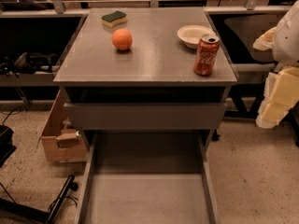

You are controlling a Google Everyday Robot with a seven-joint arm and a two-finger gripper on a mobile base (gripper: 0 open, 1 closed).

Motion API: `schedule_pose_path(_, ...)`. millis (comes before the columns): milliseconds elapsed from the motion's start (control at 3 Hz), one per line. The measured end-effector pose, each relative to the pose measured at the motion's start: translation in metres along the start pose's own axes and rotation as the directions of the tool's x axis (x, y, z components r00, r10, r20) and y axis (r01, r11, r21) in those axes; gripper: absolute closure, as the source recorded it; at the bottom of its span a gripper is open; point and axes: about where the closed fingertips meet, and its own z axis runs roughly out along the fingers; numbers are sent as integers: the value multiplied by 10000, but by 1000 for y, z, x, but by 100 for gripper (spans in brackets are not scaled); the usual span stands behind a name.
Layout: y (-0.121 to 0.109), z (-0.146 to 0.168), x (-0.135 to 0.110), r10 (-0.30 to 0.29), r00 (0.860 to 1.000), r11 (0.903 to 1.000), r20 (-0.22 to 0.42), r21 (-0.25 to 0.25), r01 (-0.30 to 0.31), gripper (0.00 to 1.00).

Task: Place orange into middle drawer

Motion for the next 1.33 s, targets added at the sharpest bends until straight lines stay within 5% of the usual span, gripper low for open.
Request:
schedule_pose_path(667,-16,16,-13,10,9986,9998,533,182,-20,0)
schedule_pose_path(1000,-42,44,-43,263,9846,9979,1728,541,-362,0)
schedule_pose_path(1333,-71,57,-92,454,9475,9904,3164,1094,-840,0)
